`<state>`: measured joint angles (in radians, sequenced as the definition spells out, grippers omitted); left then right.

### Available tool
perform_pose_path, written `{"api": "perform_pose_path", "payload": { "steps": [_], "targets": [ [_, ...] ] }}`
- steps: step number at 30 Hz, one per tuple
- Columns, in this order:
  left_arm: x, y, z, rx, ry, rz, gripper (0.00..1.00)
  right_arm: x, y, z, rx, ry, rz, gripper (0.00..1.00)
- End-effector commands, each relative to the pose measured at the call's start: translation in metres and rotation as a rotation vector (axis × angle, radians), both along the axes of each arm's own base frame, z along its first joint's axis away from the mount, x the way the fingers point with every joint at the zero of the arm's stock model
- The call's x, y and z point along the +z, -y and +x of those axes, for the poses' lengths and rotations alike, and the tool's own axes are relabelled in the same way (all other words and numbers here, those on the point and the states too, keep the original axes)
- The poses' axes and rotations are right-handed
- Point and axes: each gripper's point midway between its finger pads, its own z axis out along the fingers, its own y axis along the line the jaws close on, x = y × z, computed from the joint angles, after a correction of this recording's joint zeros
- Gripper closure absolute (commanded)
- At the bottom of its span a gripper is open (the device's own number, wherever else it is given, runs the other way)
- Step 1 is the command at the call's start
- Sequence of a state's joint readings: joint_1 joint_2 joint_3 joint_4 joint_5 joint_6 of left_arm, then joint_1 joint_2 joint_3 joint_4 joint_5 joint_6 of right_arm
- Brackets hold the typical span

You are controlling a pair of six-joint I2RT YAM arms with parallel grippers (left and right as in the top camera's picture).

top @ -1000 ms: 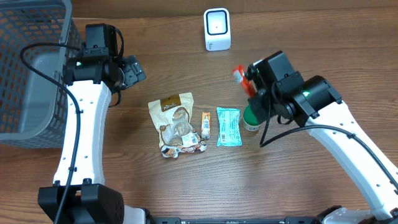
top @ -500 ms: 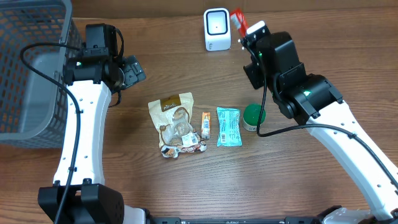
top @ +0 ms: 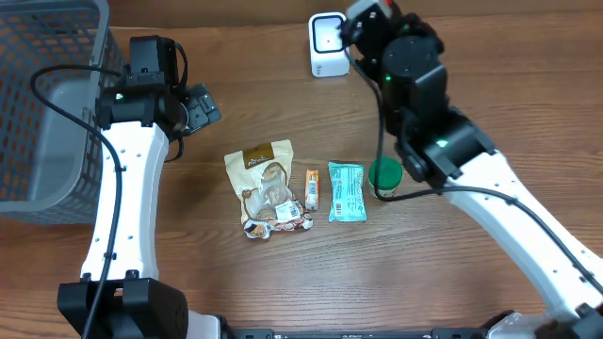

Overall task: Scan the item barcode
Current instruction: 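Carry the red stick up to the white barcode scanner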

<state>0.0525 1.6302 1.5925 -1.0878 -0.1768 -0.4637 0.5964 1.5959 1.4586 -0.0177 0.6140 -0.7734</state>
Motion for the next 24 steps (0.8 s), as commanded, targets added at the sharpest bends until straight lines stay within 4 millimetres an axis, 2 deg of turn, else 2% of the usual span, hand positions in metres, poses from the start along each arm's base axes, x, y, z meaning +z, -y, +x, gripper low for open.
{"api": "perform_pose_path", "payload": {
  "steps": [1,5,15,18,24],
  "targets": [
    [0.009,-0.002,-0.001,0.002,0.021,0.015,0.00,-0.010,0.004,0.016,-0.115,0.020,-0.217,0.97],
    [0.009,-0.002,-0.001,0.002,0.021,0.015,0.00,-0.031,-0.004,0.034,-0.179,0.044,-0.293,0.97],
    [0.009,-0.002,-0.001,0.002,0.021,0.015,0.00,-0.089,-0.026,0.058,-0.167,0.009,-0.323,0.97],
    [0.009,-0.002,-0.001,0.002,0.022,0.015,0.00,-0.104,-0.033,0.064,-0.150,0.000,-0.332,0.97],
    [0.009,-0.002,-0.001,0.002,0.021,0.015,0.00,-0.148,-0.052,0.073,-0.058,-0.065,-0.381,0.97]
  ]
}}
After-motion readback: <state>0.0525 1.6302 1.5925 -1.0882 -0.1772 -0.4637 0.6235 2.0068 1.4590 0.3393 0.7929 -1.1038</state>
